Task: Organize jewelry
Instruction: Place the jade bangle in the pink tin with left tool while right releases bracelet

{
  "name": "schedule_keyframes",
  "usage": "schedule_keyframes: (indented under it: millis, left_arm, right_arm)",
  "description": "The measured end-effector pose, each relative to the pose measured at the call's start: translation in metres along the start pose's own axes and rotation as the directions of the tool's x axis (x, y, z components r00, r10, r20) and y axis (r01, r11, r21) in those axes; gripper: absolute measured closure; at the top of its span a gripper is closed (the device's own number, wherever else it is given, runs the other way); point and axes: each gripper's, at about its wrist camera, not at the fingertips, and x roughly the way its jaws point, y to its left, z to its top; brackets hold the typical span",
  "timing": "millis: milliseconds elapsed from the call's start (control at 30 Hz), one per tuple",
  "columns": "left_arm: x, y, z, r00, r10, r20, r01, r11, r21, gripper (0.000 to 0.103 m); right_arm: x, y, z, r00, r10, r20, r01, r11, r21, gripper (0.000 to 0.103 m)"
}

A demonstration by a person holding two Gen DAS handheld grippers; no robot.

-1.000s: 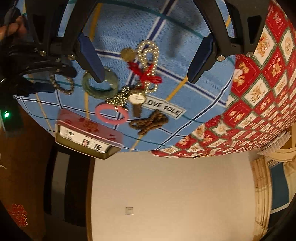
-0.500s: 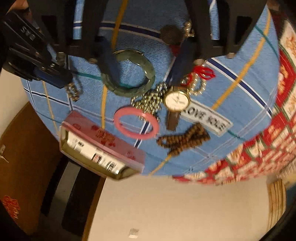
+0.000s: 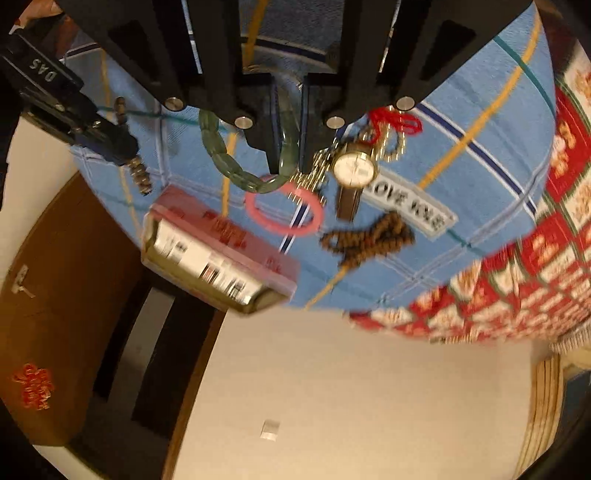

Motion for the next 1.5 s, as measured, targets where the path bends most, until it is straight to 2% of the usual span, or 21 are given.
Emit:
schedule_keyframes:
  millis: [167, 300, 500, 633, 733, 933, 1167, 1200, 1233, 1267, 1300, 1367, 1433, 1500]
  left_arm:
    - [-0.017, -0.014, 0.015, 0.995, -0.042, 0.089, 0.039, 0.999, 0.034, 0.095]
    - [-0.017, -0.027, 0.029, 0.989, -0.066, 0.13, 0.06, 0.997, 0.049, 0.095]
    - [0.011, -0.045, 0.058, 0.984, -0.083, 0.159, 0.078, 0.996, 0.04, 0.095]
    - [0.04, -0.054, 0.075, 0.984, -0.074, 0.165, 0.073, 0.997, 0.013, 0.095]
    - [0.066, -0.061, 0.087, 0.987, -0.061, 0.151, 0.061, 0.998, 0.005, 0.095]
    - [0.112, -0.069, 0.1, 0.993, -0.044, 0.112, 0.047, 0.999, -0.026, 0.095]
    - [0.144, -0.076, 0.098, 0.998, 0.018, 0.066, -0.019, 1.0, 0.006, 0.094]
    - [0.145, -0.077, 0.096, 0.997, 0.036, 0.064, -0.037, 0.999, 0.022, 0.091]
    - [0.146, -0.077, 0.094, 0.998, 0.043, 0.056, -0.045, 0.999, 0.03, 0.087]
    - [0.147, -0.078, 0.095, 0.998, 0.046, 0.05, -0.047, 0.998, 0.028, 0.073]
    - [0.146, -0.076, 0.095, 0.998, 0.046, 0.051, -0.047, 0.999, 0.021, 0.05]
    - [0.136, -0.072, 0.094, 0.994, 0.052, 0.093, -0.051, 0.999, -0.007, 0.026]
    - [0.125, -0.069, 0.094, 0.988, 0.058, 0.142, -0.053, 0.998, -0.034, 0.025]
    - [0.12, -0.066, 0.094, 0.987, 0.06, 0.148, -0.053, 0.997, -0.05, 0.025]
  right_arm:
    - [-0.007, 0.003, 0.004, 0.999, 0.005, 0.048, -0.006, 1.0, 0.011, 0.081]
    - [-0.01, 0.002, 0.017, 0.996, -0.002, 0.086, 0.002, 1.0, 0.007, 0.081]
    - [-0.013, -0.007, 0.052, 0.979, -0.063, 0.193, 0.067, 0.998, -0.014, 0.081]
    - [0.009, -0.024, 0.074, 0.966, -0.129, 0.224, 0.133, 0.991, 0.0, 0.081]
    - [0.037, -0.042, 0.089, 0.966, -0.165, 0.198, 0.161, 0.986, 0.035, 0.081]
    - [0.071, -0.075, 0.102, 0.975, -0.174, 0.139, 0.157, 0.979, 0.127, 0.081]
    - [0.086, -0.092, 0.105, 0.988, -0.132, 0.08, 0.119, 0.982, 0.147, 0.078]
    - [0.088, -0.094, 0.103, 0.991, -0.12, 0.066, 0.109, 0.981, 0.158, 0.076]
    - [0.089, -0.096, 0.103, 0.992, -0.118, 0.054, 0.108, 0.979, 0.17, 0.067]
    - [0.089, -0.098, 0.103, 0.993, -0.111, 0.046, 0.101, 0.978, 0.181, 0.051]
    - [0.085, -0.1, 0.103, 0.993, -0.107, 0.057, 0.094, 0.977, 0.191, 0.046]
    - [0.073, -0.101, 0.104, 0.983, -0.143, 0.118, 0.117, 0.973, 0.198, 0.036]
    - [0.056, -0.102, 0.103, 0.961, -0.198, 0.191, 0.156, 0.965, 0.213, 0.034]
    - [0.042, -0.106, 0.102, 0.935, -0.255, 0.246, 0.195, 0.95, 0.242, 0.029]
